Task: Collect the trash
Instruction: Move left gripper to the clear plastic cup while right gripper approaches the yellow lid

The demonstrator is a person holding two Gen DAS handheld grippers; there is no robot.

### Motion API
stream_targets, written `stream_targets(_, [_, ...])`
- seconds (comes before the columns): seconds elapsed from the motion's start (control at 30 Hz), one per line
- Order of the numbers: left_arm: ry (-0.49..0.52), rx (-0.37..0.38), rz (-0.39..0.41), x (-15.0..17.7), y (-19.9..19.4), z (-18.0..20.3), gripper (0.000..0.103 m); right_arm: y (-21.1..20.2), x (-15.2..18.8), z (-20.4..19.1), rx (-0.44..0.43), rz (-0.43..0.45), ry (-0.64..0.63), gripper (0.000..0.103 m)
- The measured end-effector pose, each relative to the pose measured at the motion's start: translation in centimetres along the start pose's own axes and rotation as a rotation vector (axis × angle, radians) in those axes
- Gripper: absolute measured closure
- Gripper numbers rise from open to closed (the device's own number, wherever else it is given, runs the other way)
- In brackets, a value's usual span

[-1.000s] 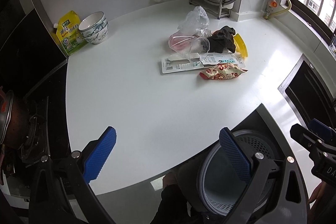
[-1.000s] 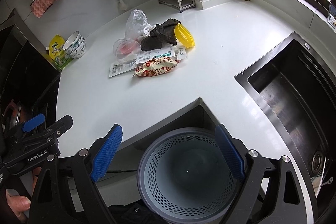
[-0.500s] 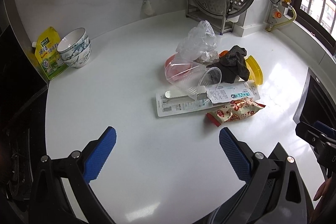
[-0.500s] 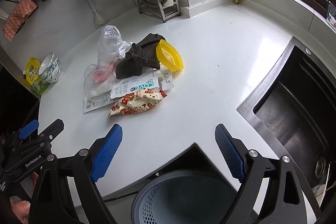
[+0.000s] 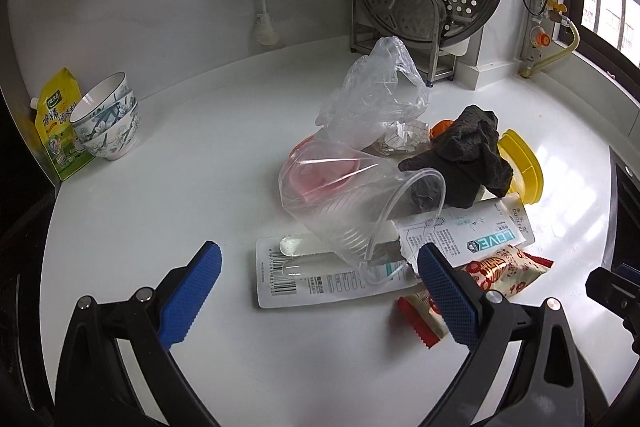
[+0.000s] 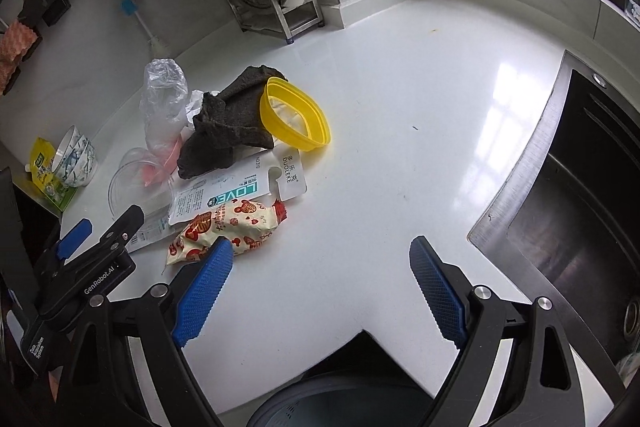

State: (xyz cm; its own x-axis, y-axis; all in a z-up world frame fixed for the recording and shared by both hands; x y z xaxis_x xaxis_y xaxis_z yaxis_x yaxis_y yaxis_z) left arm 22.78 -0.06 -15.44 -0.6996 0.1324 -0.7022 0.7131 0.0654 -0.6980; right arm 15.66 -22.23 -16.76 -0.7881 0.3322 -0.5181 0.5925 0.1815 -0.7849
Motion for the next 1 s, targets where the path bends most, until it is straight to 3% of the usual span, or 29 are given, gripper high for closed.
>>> stream_targets(0.53, [0.009, -0.028, 0.014, -1.4, 3.6, 0.3, 0.006, 3.5, -4.6, -0.5, -0.007, 0.064, -0.021, 0.017])
stream_targets(1.0, [0.012, -0.024, -0.009, -1.4, 5.1, -0.1, 0.006, 8.4, -7.1, -1.3, 0.157, 0.064, -0.162, 0.017])
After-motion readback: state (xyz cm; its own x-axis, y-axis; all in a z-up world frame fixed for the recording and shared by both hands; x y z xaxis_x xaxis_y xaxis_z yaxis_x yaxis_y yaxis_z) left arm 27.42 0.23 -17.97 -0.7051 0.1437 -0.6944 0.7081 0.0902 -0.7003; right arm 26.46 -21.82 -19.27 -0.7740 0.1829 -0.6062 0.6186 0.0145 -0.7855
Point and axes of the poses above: each gripper's, at about its wrist camera, not at the fingertips, and y roughly the way its jaws point, z to its right, x to its underside, the point moved 5 cm from there along y, roughly the way its jaws point, and after that the axes turned 6 degrees about -x, right-handed, at the moved point
